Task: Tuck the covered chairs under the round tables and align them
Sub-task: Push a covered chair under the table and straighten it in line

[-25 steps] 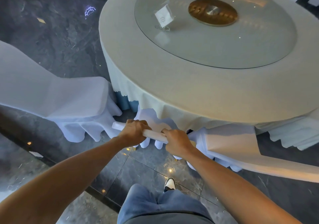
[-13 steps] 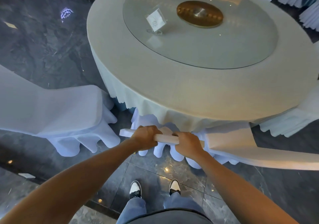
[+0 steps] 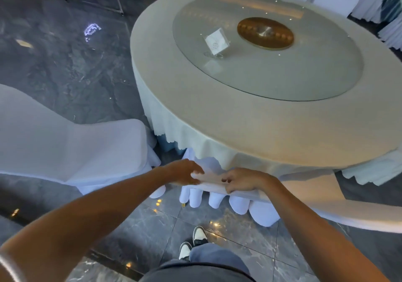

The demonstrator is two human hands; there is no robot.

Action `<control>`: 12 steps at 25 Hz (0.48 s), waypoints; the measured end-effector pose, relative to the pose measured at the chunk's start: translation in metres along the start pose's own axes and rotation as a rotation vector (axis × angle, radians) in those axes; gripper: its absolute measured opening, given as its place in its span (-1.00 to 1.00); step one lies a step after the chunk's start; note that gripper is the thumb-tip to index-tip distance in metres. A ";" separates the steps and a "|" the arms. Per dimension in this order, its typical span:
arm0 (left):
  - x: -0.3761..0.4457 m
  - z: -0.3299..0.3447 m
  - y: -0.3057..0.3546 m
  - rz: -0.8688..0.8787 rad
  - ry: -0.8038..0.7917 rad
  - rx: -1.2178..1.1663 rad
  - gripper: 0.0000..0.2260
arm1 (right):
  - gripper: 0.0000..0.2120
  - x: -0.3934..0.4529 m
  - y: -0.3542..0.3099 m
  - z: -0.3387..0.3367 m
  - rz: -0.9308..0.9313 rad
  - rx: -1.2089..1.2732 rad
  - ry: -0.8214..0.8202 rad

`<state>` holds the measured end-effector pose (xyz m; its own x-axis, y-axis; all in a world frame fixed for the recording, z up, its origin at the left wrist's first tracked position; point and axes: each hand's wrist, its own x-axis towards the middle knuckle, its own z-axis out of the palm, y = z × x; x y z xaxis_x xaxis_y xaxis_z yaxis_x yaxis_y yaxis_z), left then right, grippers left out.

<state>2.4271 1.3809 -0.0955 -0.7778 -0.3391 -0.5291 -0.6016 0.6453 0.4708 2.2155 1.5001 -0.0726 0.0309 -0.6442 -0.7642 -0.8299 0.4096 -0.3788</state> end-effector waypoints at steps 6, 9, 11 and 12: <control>-0.062 -0.068 -0.120 -0.213 0.185 0.085 -0.59 | -0.47 0.073 -0.091 -0.023 -0.049 -0.070 0.089; -0.096 -0.088 -0.201 -0.293 0.238 0.100 -0.57 | -0.50 0.107 -0.161 -0.022 -0.102 -0.072 0.102; -0.117 -0.103 -0.250 -0.306 0.254 0.112 -0.57 | -0.46 0.134 -0.212 -0.018 -0.139 -0.086 0.120; -0.128 -0.111 -0.279 -0.308 0.262 0.120 -0.57 | -0.47 0.151 -0.241 -0.014 -0.159 -0.095 0.131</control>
<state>2.6742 1.1680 -0.0804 -0.5939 -0.6816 -0.4274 -0.8001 0.5560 0.2250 2.4126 1.2954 -0.0895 0.0980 -0.7765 -0.6225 -0.8694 0.2376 -0.4333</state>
